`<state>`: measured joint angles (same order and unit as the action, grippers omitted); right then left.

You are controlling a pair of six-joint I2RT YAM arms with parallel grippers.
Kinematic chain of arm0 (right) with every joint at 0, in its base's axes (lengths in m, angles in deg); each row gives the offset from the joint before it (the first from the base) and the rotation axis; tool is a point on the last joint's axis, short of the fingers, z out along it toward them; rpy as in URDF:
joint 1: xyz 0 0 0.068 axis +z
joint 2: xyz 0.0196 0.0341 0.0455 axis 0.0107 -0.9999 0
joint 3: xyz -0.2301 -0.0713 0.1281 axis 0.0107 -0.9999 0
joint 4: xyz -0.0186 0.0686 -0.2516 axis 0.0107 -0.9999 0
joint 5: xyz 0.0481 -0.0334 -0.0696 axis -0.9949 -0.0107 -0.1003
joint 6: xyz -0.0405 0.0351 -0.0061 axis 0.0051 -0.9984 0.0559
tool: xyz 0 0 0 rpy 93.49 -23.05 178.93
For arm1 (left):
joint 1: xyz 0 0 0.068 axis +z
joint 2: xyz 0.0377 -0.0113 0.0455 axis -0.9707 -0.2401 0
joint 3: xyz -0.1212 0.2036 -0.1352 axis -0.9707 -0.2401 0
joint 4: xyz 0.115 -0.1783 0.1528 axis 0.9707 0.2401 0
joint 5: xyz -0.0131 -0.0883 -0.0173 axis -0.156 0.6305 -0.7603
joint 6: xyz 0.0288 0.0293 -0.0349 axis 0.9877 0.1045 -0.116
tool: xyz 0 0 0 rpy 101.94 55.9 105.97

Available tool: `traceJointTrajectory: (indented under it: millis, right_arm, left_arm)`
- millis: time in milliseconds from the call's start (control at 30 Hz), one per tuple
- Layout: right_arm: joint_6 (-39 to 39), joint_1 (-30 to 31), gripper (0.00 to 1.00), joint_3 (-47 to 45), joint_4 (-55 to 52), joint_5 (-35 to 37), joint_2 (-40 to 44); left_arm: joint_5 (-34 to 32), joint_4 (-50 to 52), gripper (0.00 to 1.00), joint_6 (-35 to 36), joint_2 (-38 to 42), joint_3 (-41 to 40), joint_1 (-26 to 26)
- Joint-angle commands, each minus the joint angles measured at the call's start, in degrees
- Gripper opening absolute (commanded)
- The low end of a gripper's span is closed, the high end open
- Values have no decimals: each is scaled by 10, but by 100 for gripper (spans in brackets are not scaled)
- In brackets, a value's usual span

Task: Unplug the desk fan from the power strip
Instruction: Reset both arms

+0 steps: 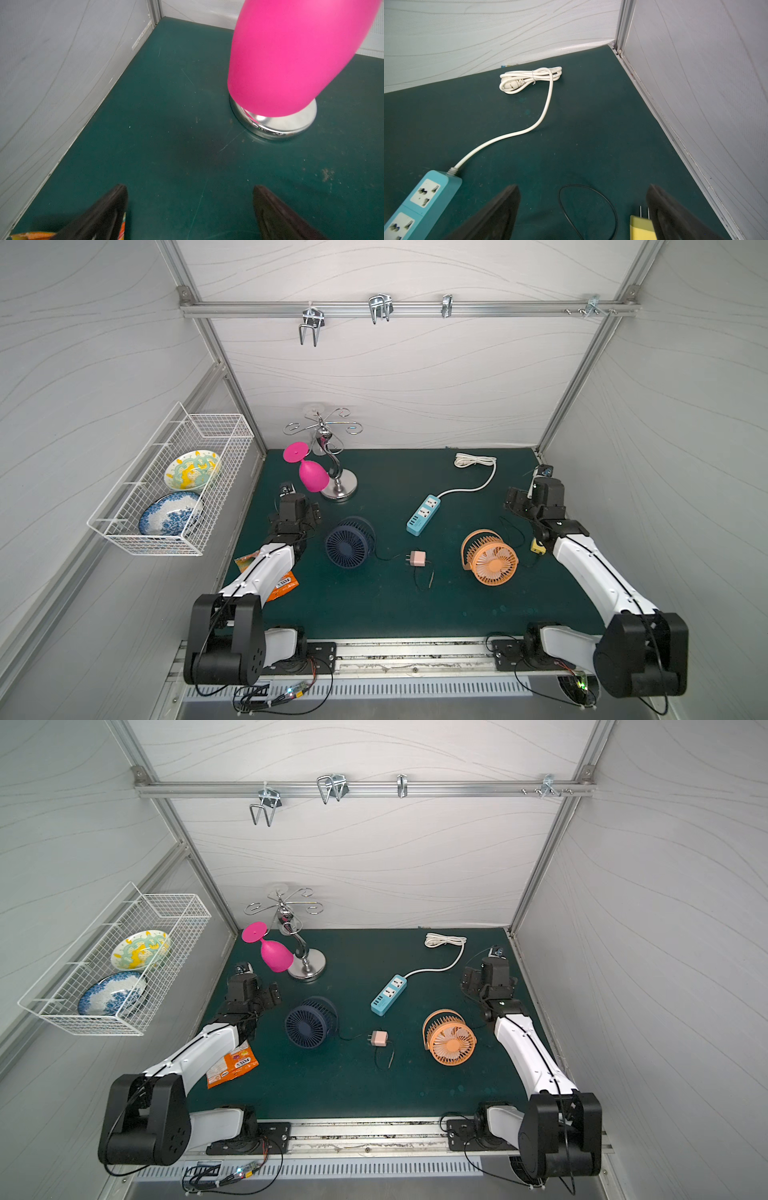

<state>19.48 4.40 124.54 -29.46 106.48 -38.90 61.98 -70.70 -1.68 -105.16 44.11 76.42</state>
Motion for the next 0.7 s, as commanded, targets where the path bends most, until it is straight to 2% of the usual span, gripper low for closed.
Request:
traceJointTrajectory:
  millis: [0, 200, 333, 467, 567, 600, 667]
  right_arm:
    - [2, -9, 99, -35, 62, 20, -3]
    - [-24, -33, 99, -91, 123, 23, -12]
    - [-24, -35, 99, -123, 170, 30, -18]
    - [-12, -40, 99, -161, 224, 32, -21]
    - [-7, -51, 99, -191, 276, 22, -20]
    - [-9, -55, 99, -200, 294, 17, -21]
    - [-14, -57, 99, -210, 324, 12, -30]
  left_arm:
    - [-16, -86, 98, 9, -16, -17, 6]
    - [-13, -165, 95, 29, -42, -54, 7]
    - [0, -254, 94, 36, -51, -83, 7]
    - [-5, -297, 93, 29, -85, -91, 7]
    - [-1, -390, 92, 35, -114, -129, 6]
    - [6, -365, 92, 34, -108, -120, 6]
    - [25, -385, 91, 46, -119, -124, 5]
